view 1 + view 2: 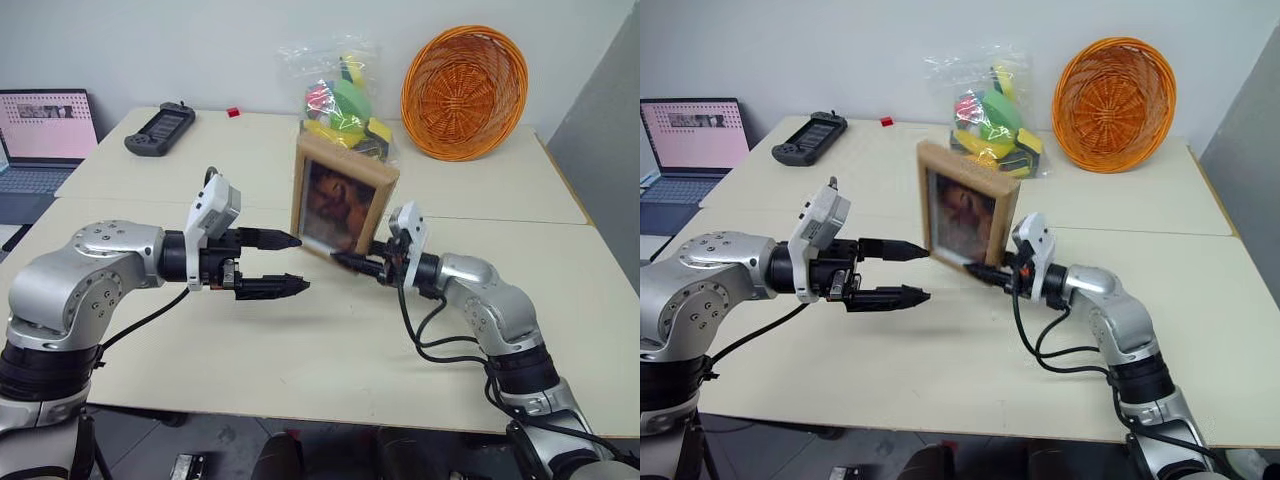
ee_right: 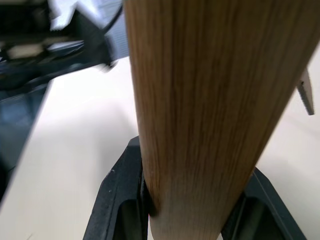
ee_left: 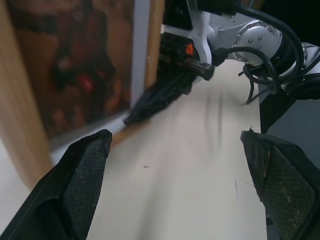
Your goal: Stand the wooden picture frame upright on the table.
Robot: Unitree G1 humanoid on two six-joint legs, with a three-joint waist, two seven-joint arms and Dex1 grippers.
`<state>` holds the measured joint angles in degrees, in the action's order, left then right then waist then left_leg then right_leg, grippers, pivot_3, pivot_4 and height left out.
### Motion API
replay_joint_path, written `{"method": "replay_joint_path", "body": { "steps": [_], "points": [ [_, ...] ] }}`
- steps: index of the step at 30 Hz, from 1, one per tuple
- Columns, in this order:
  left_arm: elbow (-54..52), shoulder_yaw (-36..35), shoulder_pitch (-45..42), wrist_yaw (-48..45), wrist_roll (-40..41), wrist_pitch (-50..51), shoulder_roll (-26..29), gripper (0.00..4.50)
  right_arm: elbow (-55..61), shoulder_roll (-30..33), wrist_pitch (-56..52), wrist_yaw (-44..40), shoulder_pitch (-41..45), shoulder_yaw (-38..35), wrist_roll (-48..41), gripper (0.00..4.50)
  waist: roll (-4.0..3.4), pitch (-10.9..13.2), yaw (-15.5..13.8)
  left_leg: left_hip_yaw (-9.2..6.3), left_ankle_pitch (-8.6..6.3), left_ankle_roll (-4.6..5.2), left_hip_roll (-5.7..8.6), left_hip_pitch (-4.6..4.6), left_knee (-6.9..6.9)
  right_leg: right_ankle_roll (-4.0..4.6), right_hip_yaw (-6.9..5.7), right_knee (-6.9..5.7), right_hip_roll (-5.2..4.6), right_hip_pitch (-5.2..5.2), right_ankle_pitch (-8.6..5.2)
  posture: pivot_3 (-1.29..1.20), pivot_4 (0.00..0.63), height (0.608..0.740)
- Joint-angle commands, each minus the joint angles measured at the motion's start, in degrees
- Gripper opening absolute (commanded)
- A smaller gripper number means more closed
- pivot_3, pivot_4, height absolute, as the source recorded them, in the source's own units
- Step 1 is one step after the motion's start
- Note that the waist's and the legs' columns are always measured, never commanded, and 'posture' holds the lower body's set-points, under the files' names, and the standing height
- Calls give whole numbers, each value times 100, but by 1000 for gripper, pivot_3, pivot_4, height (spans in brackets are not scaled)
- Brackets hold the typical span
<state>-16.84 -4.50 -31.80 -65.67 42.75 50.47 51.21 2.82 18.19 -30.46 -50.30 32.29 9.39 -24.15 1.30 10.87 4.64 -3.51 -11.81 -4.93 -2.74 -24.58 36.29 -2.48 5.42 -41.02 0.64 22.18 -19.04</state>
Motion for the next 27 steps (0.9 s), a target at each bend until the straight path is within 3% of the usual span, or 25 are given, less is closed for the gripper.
{"method": "replay_joint_path", "body": {
  "steps": [1, 5, 15, 21, 27],
  "points": [
    [-90, -135, -129, 15, 135, -57, 1, 4414, -461, -52, 725, -179, 178, 64, 268, 1297, 0, 0, 0, 0, 0, 0, 0, 0, 0, 0, 0, -1, 1, 1, 0, 0, 150, 740],
    [-271, -197, -61, 17, 208, -11, 80, 4414, -1786, -325, 1572, -90, 585, 254, 869, 1297, 0, 0, 38, 3, 0, 0, -5, 1, -1, 0, 7, -2, 8, 6, 0, 0, 150, 740],
    [-469, -351, 144, 146, 358, 55, 276, 4414, -3507, -797, 2179, -618, 1299, 16, 863, 1297, 0, 0, 33, 0, 1, -1, -7, 1, -4, 1, 4, -2, 8, 5, 0, 0, 150, 740],
    [-511, -475, 603, 170, -10, -269, 622, 4414, -4199, -788, 2467, -653, 1567, -114, 986, 1297, 0, 0, 29, -1, 1, -1, -6, 2, -5, 1, 2, -2, 7, 4, 0, 0, 150, 740],
    [-502, -626, 849, 508, -295, -519, 609, 4414, -4429, -711, 2547, -724, 1552, -182, 1017, 1297, 0, 0, 22, 0, 1, -1, -6, 2, -5, 1, 3, -1, 7, 4, 1, 0, 150, 740]
  ]
}}
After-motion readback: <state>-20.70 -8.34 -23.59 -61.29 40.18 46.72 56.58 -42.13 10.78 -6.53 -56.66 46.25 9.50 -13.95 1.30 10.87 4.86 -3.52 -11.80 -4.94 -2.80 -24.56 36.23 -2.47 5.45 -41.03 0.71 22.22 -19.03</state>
